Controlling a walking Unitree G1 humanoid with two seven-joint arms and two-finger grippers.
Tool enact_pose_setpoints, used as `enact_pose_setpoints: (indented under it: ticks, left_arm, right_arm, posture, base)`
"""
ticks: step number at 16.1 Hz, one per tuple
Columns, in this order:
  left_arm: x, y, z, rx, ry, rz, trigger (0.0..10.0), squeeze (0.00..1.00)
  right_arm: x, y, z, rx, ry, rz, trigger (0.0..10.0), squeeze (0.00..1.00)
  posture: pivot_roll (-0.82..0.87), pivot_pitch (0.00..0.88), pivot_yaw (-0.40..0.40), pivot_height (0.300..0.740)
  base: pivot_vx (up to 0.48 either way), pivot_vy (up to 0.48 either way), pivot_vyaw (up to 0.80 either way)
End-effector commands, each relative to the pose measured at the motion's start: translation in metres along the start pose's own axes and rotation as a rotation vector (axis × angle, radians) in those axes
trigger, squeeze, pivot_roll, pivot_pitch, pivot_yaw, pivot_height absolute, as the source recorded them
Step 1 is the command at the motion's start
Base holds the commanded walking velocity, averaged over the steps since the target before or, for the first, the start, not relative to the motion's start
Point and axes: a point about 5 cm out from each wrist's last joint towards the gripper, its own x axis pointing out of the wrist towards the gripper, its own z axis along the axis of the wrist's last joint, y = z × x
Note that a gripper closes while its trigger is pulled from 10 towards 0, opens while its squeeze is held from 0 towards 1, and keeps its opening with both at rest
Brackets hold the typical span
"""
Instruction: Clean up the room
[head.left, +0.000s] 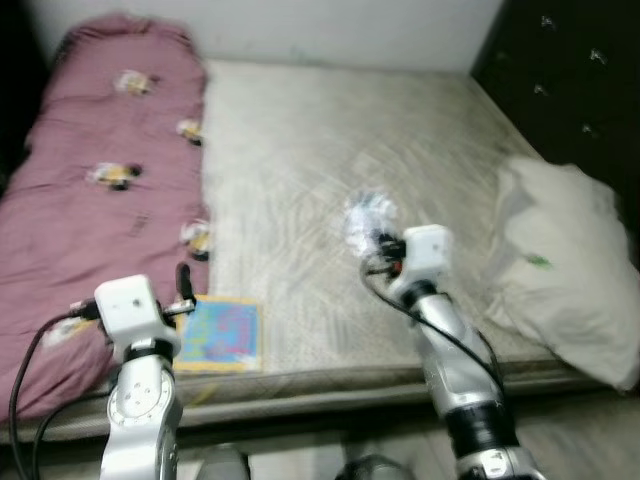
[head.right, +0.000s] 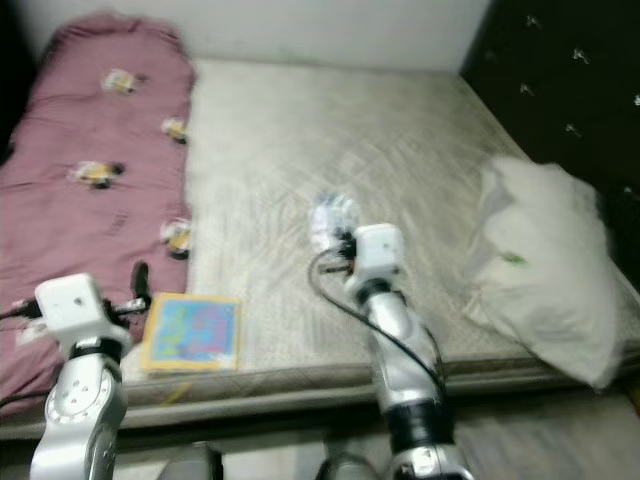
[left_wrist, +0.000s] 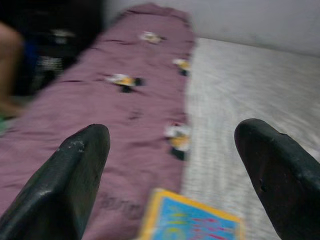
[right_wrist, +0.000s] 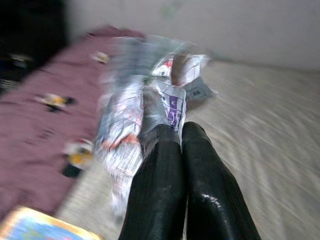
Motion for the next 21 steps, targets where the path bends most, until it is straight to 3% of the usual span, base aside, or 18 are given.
enact_pose_setpoints:
  ticks: [1,7,21]
  left_arm:
    - [-0.001,-0.004,0.001,-0.014,0.011,-0.006,10.0,0.00]
    - [0.005,-0.003,0.010,-0.020,-0.026,-0.002,10.0,0.00]
    - [0.009,0.001,0.011,-0.014,-0.033,0.022,10.0,0.00]
  right_arm:
    - [-0.001,-0.010,0.002,-0.009,-0.010,-0.033,10.0,0.00]
    - [0.003,0.001,0.009,0.014,-0.047,0.002,10.0,0.00]
    - [0.007,-0.001,0.008,0.008,-0.041,0.005,10.0,0.00]
  posture:
    - [0.06,0.048,-0.057,0.740]
    - [0.04,0.064,-0.054,0.740]
    - [0.04,0.055,-0.059,0.740]
  base:
    - [0.000,0.480,0.00]
    - [0.000,0.480,0.00]
    - [0.000,0.480,0.00]
